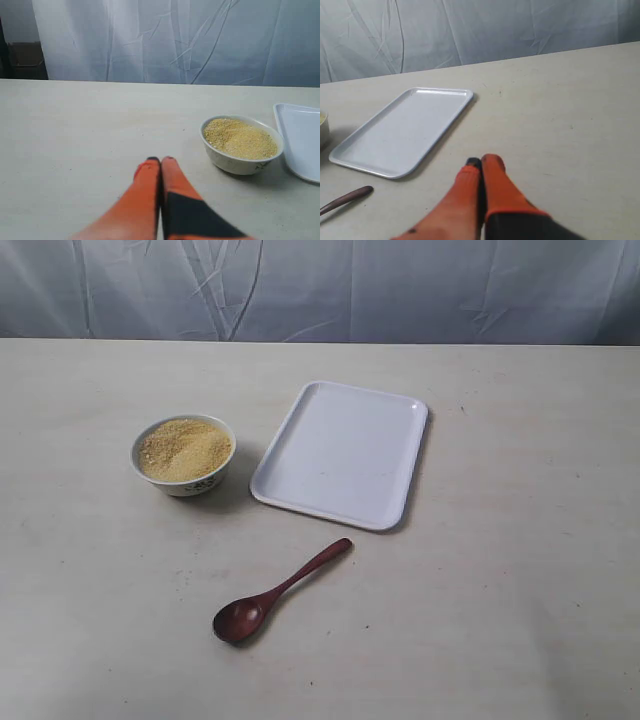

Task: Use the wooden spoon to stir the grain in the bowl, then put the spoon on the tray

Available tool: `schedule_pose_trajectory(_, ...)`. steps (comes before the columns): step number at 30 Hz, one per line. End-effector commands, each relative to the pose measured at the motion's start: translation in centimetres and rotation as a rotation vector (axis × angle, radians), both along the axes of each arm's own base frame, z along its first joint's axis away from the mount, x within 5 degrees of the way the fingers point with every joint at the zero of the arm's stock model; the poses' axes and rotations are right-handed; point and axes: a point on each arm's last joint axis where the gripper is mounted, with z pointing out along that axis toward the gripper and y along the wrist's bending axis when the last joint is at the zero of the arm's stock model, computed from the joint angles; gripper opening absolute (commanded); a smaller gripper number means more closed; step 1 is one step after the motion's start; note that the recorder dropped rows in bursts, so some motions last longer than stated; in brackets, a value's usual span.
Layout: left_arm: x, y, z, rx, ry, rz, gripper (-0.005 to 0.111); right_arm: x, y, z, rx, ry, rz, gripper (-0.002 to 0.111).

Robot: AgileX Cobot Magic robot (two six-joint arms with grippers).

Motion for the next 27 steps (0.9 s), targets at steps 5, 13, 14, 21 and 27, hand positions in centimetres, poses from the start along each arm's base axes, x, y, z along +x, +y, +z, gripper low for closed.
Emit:
schedule_pose_trajectory(5,0.0,0.0,0.0,-0.008,-0.014,0.001,0.0,0.0,0.0,0.0,0.003,-0.012,-0.005,0.0)
schedule_pose_trajectory(13,0.0,0.0,0.0,-0.008,-0.014,0.001,0.0,0.2,0.0,1.8,0.041,-0.208,-0.012,0.0)
schedule_pose_trajectory(14,0.0,0.0,0.0,-0.008,-0.014,0.001,0.0,0.2,-0.1,2.4,0.054,-0.272,-0.015,0.0)
schedule_pose_trajectory(21,0.0,0.0,0.0,0.0,-0.015,0.001,0.0,0.1,-0.1,3.8,0.08,-0.418,-0.02,0.0)
schedule_pose_trajectory(27,0.0,0.0,0.0,-0.002,-0.015,0.001,0.0,0.1,-0.2,3.9,0.083,-0.434,-0.021,0.0)
